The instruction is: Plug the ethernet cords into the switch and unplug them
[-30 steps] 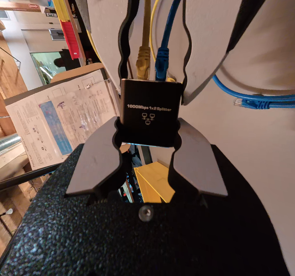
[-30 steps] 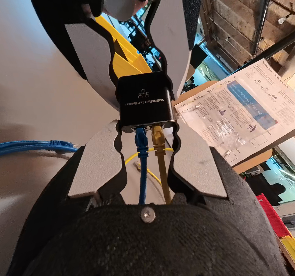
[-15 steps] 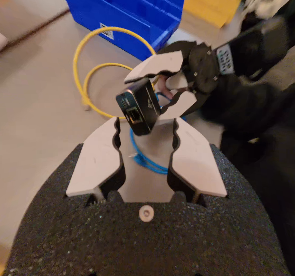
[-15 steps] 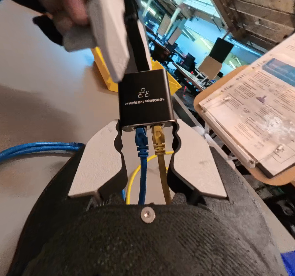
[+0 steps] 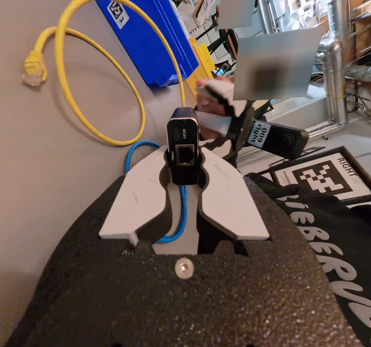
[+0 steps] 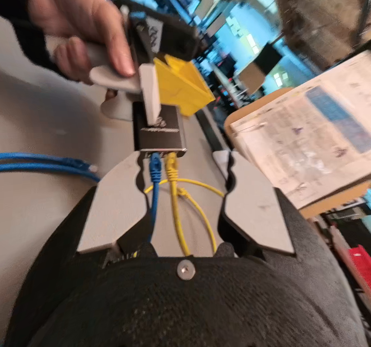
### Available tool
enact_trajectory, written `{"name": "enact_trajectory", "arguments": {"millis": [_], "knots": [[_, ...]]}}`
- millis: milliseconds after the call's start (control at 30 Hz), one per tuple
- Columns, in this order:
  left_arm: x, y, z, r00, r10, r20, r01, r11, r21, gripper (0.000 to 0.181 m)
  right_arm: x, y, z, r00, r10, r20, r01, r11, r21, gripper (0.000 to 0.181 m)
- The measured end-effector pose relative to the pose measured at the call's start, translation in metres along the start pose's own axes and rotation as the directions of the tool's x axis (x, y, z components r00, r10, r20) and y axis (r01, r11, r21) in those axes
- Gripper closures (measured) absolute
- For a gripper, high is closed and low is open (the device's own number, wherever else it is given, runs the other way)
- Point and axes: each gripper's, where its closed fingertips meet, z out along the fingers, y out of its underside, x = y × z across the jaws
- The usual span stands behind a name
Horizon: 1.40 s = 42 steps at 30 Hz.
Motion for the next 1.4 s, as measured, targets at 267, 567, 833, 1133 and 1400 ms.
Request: {"name": "enact_trajectory", "arguments": {"millis": [267,567,833,1133,1400], "knots": [[0.023,-0.005,0.012,0.982,-0.041,-0.185,0.039,0.999,-0.013,0.158,-0.013,-0.015,-0.003,0.965,0.154,0.211,-0.193,0.965,0.178,0.080],[0.026,-0.011,0.022,0.949,-0.105,-0.298,0.132,0.989,0.072,0.156,-0.012,-0.005,0.005,0.920,0.316,0.230,-0.367,0.902,0.229,0.115],[0.026,-0.008,0.031,0.913,-0.199,-0.356,0.255,0.960,0.117,0.157,-0.009,-0.007,-0.003,0.879,0.388,0.279,-0.463,0.835,0.298,0.118],[0.030,-0.008,0.033,0.927,-0.240,-0.288,0.286,0.949,0.133,0.156,-0.012,-0.002,0.001,0.882,0.383,0.275,-0.456,0.841,0.292,0.119],[0.027,-0.007,0.035,0.949,-0.209,-0.234,0.245,0.961,0.133,0.157,-0.014,-0.001,0.001,0.897,0.365,0.249,-0.427,0.861,0.276,0.119]]}}
